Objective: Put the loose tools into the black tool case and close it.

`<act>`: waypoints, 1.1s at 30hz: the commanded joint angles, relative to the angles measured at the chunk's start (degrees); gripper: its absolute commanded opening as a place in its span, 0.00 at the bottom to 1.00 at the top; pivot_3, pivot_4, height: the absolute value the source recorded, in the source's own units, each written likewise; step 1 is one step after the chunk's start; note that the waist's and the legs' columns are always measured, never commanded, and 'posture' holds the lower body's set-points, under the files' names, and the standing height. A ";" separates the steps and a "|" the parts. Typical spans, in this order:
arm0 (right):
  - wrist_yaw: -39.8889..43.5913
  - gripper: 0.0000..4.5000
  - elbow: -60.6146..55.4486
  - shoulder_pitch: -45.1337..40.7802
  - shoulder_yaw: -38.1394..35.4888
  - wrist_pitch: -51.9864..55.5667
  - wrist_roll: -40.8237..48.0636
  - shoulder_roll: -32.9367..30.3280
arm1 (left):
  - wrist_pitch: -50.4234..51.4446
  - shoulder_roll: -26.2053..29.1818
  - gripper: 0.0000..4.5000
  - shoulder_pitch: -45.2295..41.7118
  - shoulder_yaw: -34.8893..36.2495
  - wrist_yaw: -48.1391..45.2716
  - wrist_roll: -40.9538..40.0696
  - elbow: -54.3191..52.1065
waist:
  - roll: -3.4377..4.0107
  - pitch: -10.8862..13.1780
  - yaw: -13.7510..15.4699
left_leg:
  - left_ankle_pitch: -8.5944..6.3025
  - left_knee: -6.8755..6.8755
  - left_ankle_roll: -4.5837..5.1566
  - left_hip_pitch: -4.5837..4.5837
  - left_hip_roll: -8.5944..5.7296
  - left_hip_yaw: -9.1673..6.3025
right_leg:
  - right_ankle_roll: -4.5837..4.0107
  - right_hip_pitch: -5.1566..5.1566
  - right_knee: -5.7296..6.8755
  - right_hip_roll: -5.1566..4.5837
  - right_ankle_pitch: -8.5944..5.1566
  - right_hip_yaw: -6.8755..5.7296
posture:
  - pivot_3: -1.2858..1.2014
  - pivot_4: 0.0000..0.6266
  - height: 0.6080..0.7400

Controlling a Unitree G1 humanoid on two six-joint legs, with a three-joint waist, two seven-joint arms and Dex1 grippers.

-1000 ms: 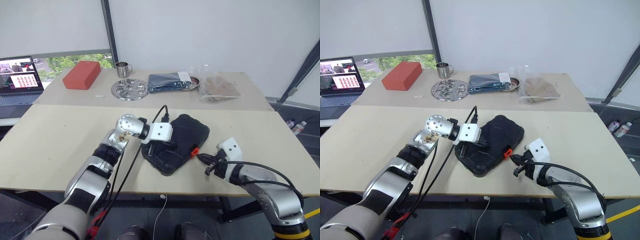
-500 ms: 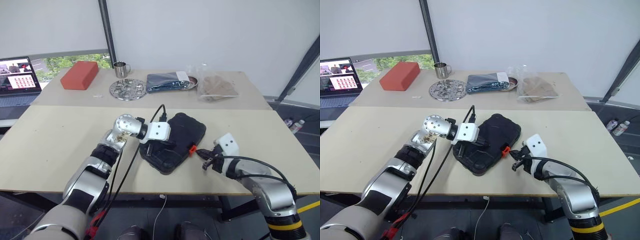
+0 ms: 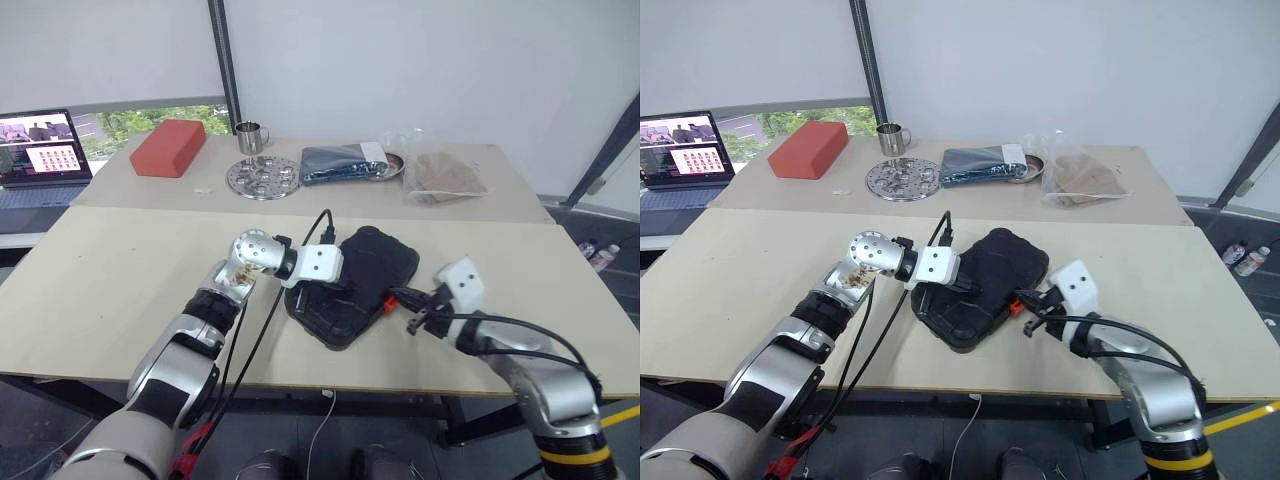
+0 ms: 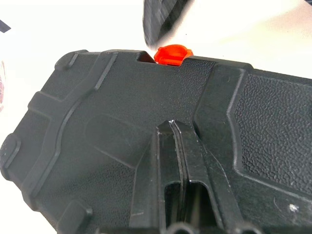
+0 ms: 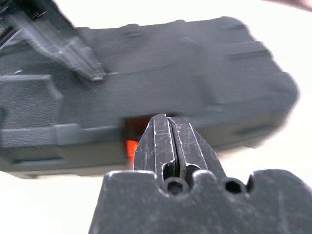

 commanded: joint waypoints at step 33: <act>26.99 0.67 0.60 5.65 -21.59 3.95 16.17 -20.82 | 44.09 24.55 0.65 10.79 17.02 -13.63 -21.31 -19.32 | 0.33 0.51 -1.96 | 0.11 -0.20 -0.65 -0.07 0.16 -0.03 | -0.14 -0.25 0.04 0.17 -0.12 0.06 | 0.52 0.24 0.97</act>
